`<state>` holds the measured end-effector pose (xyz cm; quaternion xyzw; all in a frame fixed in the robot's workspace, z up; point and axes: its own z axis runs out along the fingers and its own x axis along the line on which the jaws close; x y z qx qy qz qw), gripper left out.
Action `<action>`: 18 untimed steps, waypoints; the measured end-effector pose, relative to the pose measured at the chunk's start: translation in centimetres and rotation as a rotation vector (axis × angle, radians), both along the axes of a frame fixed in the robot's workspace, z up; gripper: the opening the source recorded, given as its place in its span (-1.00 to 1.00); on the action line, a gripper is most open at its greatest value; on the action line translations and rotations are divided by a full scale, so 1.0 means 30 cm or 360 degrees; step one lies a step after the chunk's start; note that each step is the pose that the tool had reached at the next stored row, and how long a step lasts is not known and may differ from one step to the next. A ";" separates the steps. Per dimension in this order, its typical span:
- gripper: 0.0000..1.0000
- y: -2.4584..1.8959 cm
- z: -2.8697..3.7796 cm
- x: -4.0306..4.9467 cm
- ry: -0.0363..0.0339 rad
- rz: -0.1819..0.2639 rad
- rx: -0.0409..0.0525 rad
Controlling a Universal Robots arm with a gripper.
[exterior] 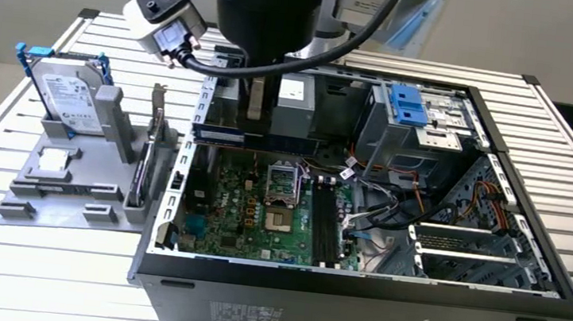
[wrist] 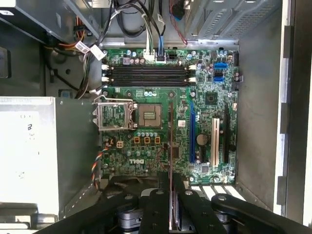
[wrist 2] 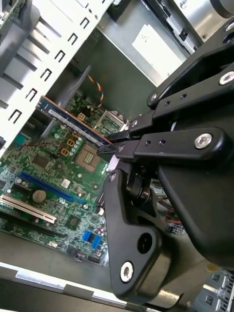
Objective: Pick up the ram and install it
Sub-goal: 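Pick up the ram and move it above insertion slot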
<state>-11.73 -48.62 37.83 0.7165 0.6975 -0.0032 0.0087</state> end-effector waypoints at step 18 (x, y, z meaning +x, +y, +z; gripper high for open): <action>-1.00 0.000 0.000 0.080 0.0000 -0.0002 0.0000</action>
